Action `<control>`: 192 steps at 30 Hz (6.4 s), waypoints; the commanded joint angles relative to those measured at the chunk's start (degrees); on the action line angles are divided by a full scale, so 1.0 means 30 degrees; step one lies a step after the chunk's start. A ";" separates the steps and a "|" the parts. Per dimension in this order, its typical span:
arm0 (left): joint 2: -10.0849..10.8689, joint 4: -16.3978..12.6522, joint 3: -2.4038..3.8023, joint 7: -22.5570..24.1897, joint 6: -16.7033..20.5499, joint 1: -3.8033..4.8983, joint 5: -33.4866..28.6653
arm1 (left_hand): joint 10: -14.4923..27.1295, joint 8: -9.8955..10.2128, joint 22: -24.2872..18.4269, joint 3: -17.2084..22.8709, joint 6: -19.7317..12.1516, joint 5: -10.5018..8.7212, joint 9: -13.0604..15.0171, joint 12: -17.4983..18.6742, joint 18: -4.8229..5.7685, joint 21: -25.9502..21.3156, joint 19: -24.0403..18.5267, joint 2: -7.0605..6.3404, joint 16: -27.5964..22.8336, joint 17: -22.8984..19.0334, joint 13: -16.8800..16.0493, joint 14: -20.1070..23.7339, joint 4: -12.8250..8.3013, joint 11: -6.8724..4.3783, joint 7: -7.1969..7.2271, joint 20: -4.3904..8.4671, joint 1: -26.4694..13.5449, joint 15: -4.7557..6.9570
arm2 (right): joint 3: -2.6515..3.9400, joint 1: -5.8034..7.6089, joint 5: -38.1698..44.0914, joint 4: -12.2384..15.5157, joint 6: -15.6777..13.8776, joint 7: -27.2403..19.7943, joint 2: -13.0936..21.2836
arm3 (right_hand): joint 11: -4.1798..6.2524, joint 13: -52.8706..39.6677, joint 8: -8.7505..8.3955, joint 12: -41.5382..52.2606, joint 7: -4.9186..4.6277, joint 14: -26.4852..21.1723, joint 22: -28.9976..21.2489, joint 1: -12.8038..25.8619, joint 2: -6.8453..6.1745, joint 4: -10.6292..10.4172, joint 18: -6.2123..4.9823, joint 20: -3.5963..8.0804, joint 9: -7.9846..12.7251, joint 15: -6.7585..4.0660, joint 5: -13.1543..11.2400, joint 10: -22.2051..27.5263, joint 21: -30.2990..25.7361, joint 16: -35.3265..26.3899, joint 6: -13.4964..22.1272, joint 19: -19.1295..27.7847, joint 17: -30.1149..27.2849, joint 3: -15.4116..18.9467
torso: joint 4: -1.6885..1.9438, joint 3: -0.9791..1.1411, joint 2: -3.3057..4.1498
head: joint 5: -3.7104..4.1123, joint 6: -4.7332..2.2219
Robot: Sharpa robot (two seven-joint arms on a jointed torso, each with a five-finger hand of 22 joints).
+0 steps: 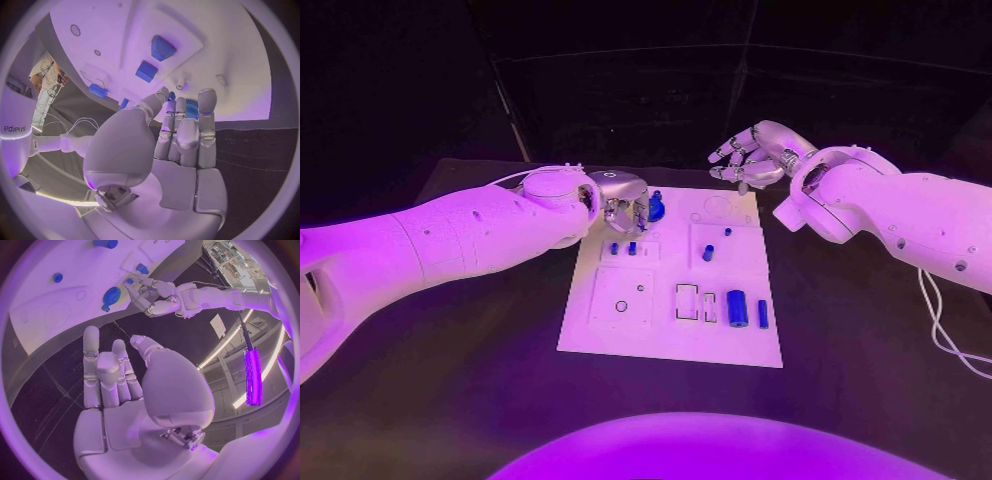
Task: Assemble the parts on the task board
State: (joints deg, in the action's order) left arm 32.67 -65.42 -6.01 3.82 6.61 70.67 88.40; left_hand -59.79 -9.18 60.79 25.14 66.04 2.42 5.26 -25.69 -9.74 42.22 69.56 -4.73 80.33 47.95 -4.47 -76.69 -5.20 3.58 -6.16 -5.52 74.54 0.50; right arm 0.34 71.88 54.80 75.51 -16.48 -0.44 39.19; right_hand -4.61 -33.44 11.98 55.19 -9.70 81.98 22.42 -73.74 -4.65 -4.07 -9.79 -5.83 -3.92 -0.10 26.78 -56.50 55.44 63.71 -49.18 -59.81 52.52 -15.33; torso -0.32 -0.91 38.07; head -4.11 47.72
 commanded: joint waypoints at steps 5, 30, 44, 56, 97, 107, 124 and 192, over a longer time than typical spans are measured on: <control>0.0215 -0.0301 0.0076 0.0604 0.1166 0.0026 -0.0460 | -0.0141 -0.0063 -0.0033 0.0008 0.0097 0.0117 0.0013 -0.0026 0.0032 -0.0027 0.0126 0.0116 0.0084 0.0070 0.0016 -0.0112 0.0135 -0.0056 -0.0017 0.0011 -0.0117 0.0037 | 0.0013 0.0032 -0.0046 -0.0029 -0.0106 -0.0241 0.0006 | 0.0116 0.0019 0.0073 0.0057 0.0048 0.0064 -0.0031 -0.0171 -0.0034 -0.0108 -0.0257 0.0009 -0.0010 -0.0077 0.0044 0.0011 -0.0132 -0.0045 -0.0116 -0.0077 0.0020 0.0021 | -0.0004 0.0002 0.0008 | -0.0038 -0.0027; 0.1916 -0.1685 0.0989 0.0213 0.0287 -0.0066 -0.2662 | -0.0144 -0.0026 -0.0039 0.0003 0.0043 0.0115 -0.0005 0.0028 0.0033 -0.0046 0.0171 0.0020 0.0081 0.0067 0.0034 -0.0142 0.0084 -0.0056 -0.0060 0.0036 -0.0059 0.0057 | 0.0013 0.0031 -0.0046 0.0003 -0.0110 -0.0243 0.0094 | 0.0116 0.0019 0.0073 0.0057 0.0048 0.0064 -0.0031 -0.0171 -0.0034 -0.0108 -0.0257 0.0009 -0.0010 -0.0077 0.0044 0.0011 -0.0132 -0.0045 -0.0116 -0.0077 0.0020 0.0021 | -0.0003 0.0004 0.0012 | -0.0139 -0.0083; 0.1632 -0.0947 0.0995 0.1412 0.1140 -0.0678 -0.3608 | -0.0137 0.0023 -0.0084 -0.0009 -0.0033 0.0115 -0.0029 0.0073 0.0028 -0.0132 0.0165 -0.0049 0.0082 0.0106 0.0049 -0.0165 0.0072 -0.0029 -0.0111 0.0043 -0.0052 0.0047 | 0.0013 0.0027 -0.0048 -0.0042 -0.0090 -0.0251 0.0053 | 0.0116 0.0019 0.0073 0.0057 0.0048 0.0064 -0.0031 -0.0171 -0.0034 -0.0108 -0.0257 0.0009 -0.0010 -0.0077 0.0044 0.0011 -0.0132 -0.0045 -0.0116 -0.0077 0.0020 0.0021 | -0.0017 0.0001 0.0006 | -0.0169 -0.0108; 0.1788 -0.0741 0.0995 0.1814 0.1318 -0.0924 -0.3693 | -0.0144 0.0045 -0.0083 0.0026 -0.0060 0.0118 -0.0040 0.0107 0.0034 -0.0141 0.0188 -0.0057 0.0078 0.0118 0.0059 -0.0178 0.0034 -0.0027 -0.0128 0.0045 0.0025 0.0041 | 0.0013 0.0022 -0.0048 -0.0065 -0.0085 -0.0258 0.0060 | 0.0116 0.0019 0.0073 0.0057 0.0048 0.0064 -0.0031 -0.0171 -0.0034 -0.0108 -0.0257 0.0009 -0.0010 -0.0077 0.0044 0.0011 -0.0132 -0.0045 -0.0116 -0.0077 0.0020 0.0021 | -0.0016 -0.0002 0.0014 | -0.0159 -0.0108; 0.1443 -0.0057 0.0994 0.1930 0.0730 -0.1163 -0.3698 | -0.0152 0.0052 -0.0057 0.0064 -0.0064 0.0117 -0.0045 0.0130 0.0046 -0.0110 0.0217 -0.0048 0.0056 0.0050 0.0065 -0.0161 -0.0001 -0.0022 -0.0142 0.0047 0.0097 0.0039 | 0.0011 0.0001 -0.0050 -0.0095 -0.0062 -0.0278 0.0048 | 0.0117 0.0035 0.0095 0.0078 0.0051 0.0066 -0.0036 -0.0145 -0.0048 -0.0173 -0.0255 0.0010 -0.0008 -0.0076 0.0067 0.0004 -0.0142 -0.0061 -0.0130 -0.0081 0.0022 0.0024 | -0.0022 0.0003 0.0014 | -0.0108 -0.0018; 0.1448 -0.0033 0.0992 0.1920 0.0509 -0.1189 -0.3698 | -0.0156 0.0057 -0.0044 0.0076 -0.0068 0.0117 -0.0048 0.0144 0.0052 -0.0095 0.0231 -0.0054 0.0049 0.0033 0.0069 -0.0157 -0.0018 -0.0015 -0.0155 0.0047 0.0128 0.0036 | 0.0011 -0.0001 -0.0050 -0.0115 -0.0053 -0.0282 0.0038 | 0.0117 0.0035 0.0095 0.0078 0.0051 0.0066 -0.0036 -0.0145 -0.0048 -0.0173 -0.0255 0.0010 -0.0008 -0.0076 0.0067 0.0004 -0.0142 -0.0061 -0.0130 -0.0081 0.0022 0.0024 | -0.0009 0.0005 0.0005 | -0.0129 0.0003; 0.1428 0.0166 0.0990 0.1695 0.0309 -0.1199 -0.3697 | -0.0158 0.0061 -0.0049 0.0088 -0.0071 0.0117 -0.0051 0.0155 0.0052 -0.0109 0.0230 -0.0055 0.0035 -0.0011 0.0072 -0.0144 -0.0033 -0.0011 -0.0162 0.0047 0.0156 0.0034 | 0.0011 -0.0002 -0.0050 -0.0099 -0.0066 -0.0282 0.0063 | 0.0117 0.0035 0.0095 0.0078 0.0051 0.0066 -0.0036 -0.0145 -0.0048 -0.0173 -0.0255 0.0010 -0.0008 -0.0076 0.0067 0.0004 -0.0142 -0.0061 -0.0130 -0.0081 0.0022 0.0024 | -0.0021 0.0015 0.0010 | -0.0126 0.0009; 0.1718 0.0099 0.1001 0.1351 0.0390 -0.1225 -0.3948 | -0.0199 0.0126 -0.0043 0.0173 -0.0146 0.0117 -0.0086 0.0261 0.0061 -0.0159 0.0271 -0.0091 0.0009 0.0003 0.0094 -0.0169 -0.0136 0.0056 -0.0294 0.0038 0.0331 0.0001 | 0.0011 -0.0006 -0.0070 -0.0131 -0.0069 -0.0291 0.0082 | 0.0117 0.0035 0.0095 0.0078 0.0051 0.0066 -0.0036 -0.0145 -0.0048 -0.0173 -0.0255 0.0010 -0.0008 -0.0076 0.0067 0.0004 -0.0142 -0.0061 -0.0130 -0.0081 0.0022 0.0024 | -0.0026 0.0006 0.0005 | -0.0185 0.0018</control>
State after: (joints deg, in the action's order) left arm 37.79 -65.18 -3.04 8.55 8.23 66.93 76.94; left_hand -60.19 -8.62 60.72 25.46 65.51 2.66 5.01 -25.24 -9.74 41.94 70.15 -4.76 80.32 47.92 -4.28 -76.79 -5.54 3.57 -6.64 -5.34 75.17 0.61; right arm 0.34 71.77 54.75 75.09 -16.48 -0.75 39.43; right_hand -4.61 -33.41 11.97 55.19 -9.70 81.98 22.38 -73.74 -4.65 -4.25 -9.79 -5.83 -3.92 -0.10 26.78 -56.50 55.21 63.71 -49.18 -59.81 52.51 -15.14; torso -0.38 -0.89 38.10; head -4.65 47.77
